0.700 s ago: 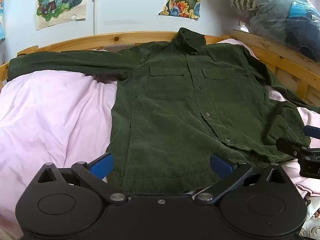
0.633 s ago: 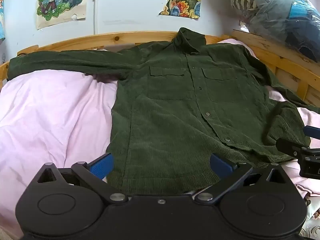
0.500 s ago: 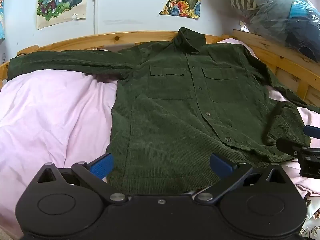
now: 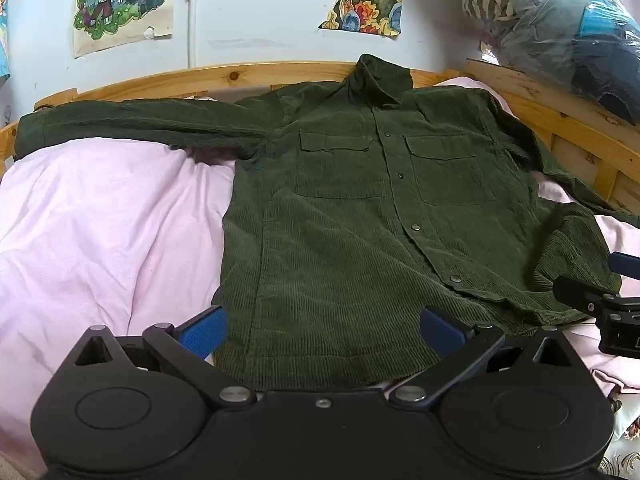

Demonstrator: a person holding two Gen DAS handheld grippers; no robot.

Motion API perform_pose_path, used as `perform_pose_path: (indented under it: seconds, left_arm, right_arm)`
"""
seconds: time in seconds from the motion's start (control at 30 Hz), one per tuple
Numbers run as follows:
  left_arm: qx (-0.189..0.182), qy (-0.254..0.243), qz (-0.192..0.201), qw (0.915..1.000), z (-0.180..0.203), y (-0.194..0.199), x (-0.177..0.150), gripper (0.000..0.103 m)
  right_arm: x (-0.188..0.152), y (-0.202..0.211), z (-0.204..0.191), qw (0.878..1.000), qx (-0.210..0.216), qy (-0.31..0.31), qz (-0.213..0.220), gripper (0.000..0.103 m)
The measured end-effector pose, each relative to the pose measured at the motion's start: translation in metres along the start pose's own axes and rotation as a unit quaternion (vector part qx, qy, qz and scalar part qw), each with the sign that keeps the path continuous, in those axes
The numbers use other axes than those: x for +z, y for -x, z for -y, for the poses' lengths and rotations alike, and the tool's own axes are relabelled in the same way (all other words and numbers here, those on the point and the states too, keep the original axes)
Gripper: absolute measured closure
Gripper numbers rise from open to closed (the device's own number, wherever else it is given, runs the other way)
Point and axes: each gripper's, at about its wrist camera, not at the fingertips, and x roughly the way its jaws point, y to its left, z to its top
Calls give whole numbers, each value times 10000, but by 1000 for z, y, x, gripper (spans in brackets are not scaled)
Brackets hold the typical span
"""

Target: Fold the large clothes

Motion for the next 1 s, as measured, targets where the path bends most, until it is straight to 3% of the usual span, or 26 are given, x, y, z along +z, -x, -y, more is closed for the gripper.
perform_pose_path:
  seconds: [1.0]
  left_arm:
    - [-3, 6, -5, 10000, -2, 1, 1, 1]
  right_arm:
    - [-2, -2, 1, 10000, -12, -31, -36, 0]
